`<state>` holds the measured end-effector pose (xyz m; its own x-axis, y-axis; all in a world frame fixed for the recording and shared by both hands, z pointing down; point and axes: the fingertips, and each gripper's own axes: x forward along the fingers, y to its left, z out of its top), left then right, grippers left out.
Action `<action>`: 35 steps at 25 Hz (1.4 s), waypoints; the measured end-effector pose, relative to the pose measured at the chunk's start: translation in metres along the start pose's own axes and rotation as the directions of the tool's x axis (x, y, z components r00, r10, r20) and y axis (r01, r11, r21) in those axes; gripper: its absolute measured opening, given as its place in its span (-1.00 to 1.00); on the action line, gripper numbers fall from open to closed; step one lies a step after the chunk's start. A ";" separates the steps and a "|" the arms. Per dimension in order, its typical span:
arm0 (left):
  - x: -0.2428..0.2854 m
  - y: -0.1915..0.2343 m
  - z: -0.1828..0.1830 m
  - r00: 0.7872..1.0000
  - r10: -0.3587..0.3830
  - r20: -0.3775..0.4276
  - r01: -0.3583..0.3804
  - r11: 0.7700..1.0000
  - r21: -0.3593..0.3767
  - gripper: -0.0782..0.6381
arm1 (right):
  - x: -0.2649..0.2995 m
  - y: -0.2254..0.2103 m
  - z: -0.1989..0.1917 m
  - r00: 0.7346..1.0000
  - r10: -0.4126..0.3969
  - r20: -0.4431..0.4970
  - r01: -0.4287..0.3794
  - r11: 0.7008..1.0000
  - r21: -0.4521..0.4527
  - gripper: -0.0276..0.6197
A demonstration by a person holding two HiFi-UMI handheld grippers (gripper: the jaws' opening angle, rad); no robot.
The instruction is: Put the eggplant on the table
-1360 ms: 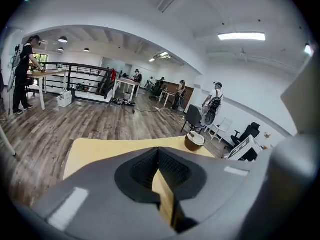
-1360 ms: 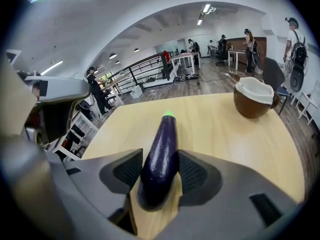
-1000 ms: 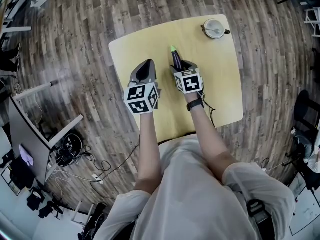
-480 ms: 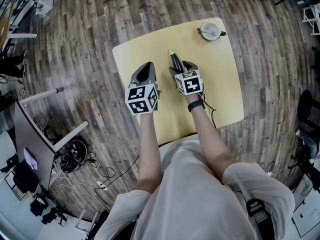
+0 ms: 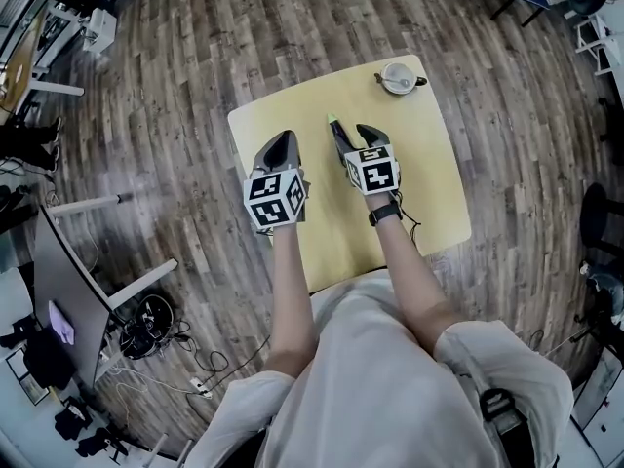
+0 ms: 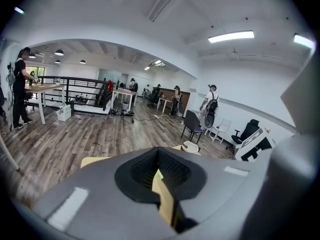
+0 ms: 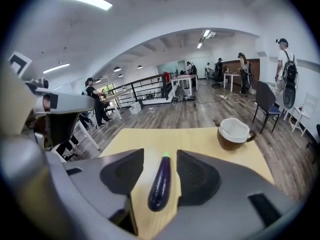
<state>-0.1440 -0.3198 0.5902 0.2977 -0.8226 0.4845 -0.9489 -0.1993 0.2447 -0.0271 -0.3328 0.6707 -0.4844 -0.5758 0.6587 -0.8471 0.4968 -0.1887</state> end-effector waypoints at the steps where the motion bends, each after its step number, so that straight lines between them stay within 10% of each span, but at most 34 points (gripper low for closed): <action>1: -0.003 0.001 0.003 1.000 0.002 0.008 -0.002 1.000 0.000 -0.76 | -0.005 0.000 0.006 1.000 -0.005 0.016 0.005 1.000 -0.007 -0.28; 35: -0.116 -0.031 0.108 0.954 -0.037 0.296 -0.006 0.990 0.141 -0.76 | -0.188 0.060 0.150 0.875 -0.010 0.484 0.098 0.983 -0.157 -0.87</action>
<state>-0.1606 -0.2759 0.4357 0.2882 -0.9354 0.2048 -0.9558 -0.2680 0.1209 -0.0195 -0.2921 0.4261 -0.5211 -0.8230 0.2261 -0.8456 0.5337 -0.0060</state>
